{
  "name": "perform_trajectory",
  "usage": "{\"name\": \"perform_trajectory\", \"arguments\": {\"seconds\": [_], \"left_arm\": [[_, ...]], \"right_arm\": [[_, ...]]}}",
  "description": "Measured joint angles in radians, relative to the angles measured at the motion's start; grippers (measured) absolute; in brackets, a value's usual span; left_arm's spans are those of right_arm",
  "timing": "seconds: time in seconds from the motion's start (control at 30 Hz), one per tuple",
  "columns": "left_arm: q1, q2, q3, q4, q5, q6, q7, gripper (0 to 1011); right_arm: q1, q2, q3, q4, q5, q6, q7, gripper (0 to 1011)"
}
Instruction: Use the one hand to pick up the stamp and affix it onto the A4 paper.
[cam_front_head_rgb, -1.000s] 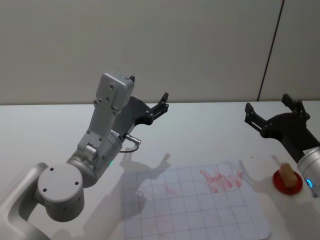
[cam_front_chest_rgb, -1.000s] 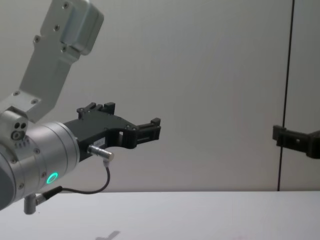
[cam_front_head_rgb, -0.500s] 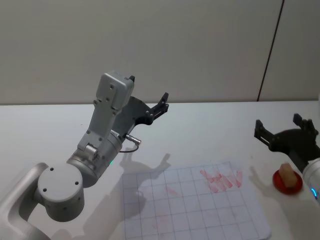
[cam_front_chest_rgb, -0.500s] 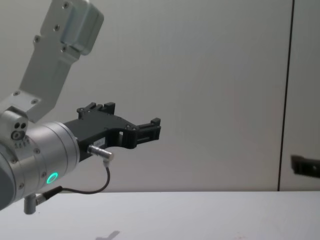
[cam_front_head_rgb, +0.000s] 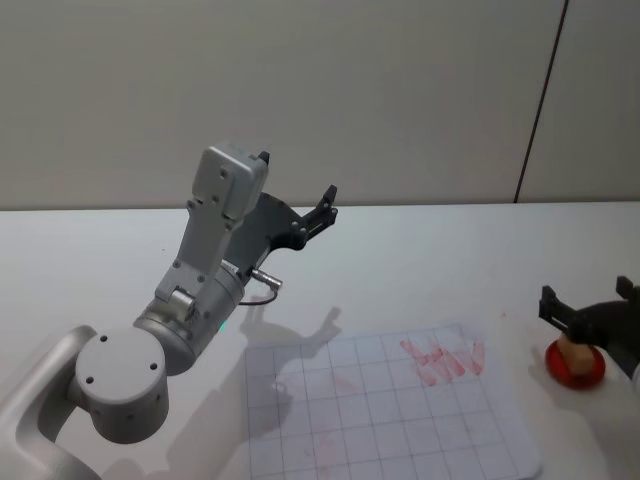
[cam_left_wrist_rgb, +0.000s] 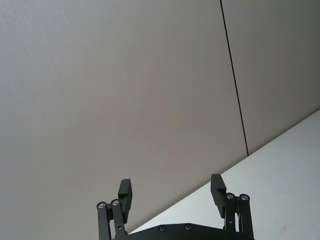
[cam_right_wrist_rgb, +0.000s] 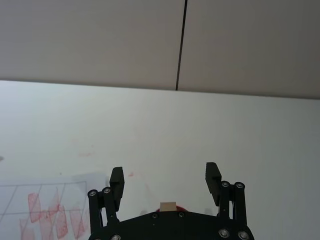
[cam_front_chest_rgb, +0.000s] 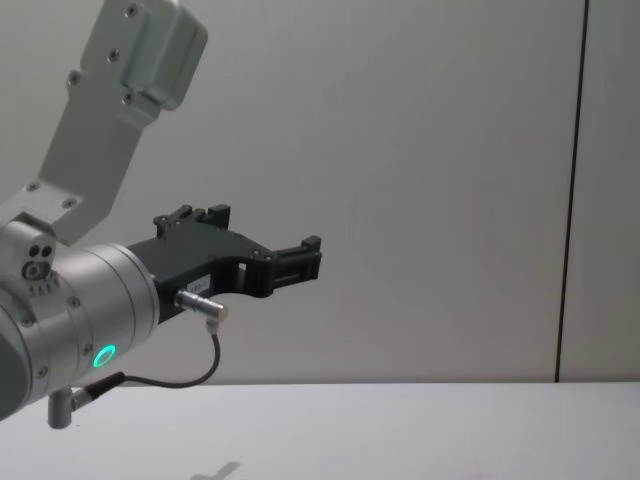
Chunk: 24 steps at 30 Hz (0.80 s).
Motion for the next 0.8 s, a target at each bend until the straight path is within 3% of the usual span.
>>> {"name": "perform_trajectory", "arguments": {"seconds": [0.6, 0.77, 0.8], "left_arm": [[0.000, 0.000, 0.000, 0.000, 0.000, 0.000, 0.000, 1001], [0.000, 0.000, 0.000, 0.000, 0.000, 0.000, 0.000, 1002], [0.000, 0.000, 0.000, 0.000, 0.000, 0.000, 0.000, 1001]], "right_arm": [[-0.020, 0.011, 0.023, 0.042, 0.036, 0.059, 0.031, 998], [-0.021, 0.009, 0.026, 0.056, 0.038, 0.066, 0.039, 911], [-0.020, 0.008, 0.026, 0.061, 0.039, 0.069, 0.041, 855]]}}
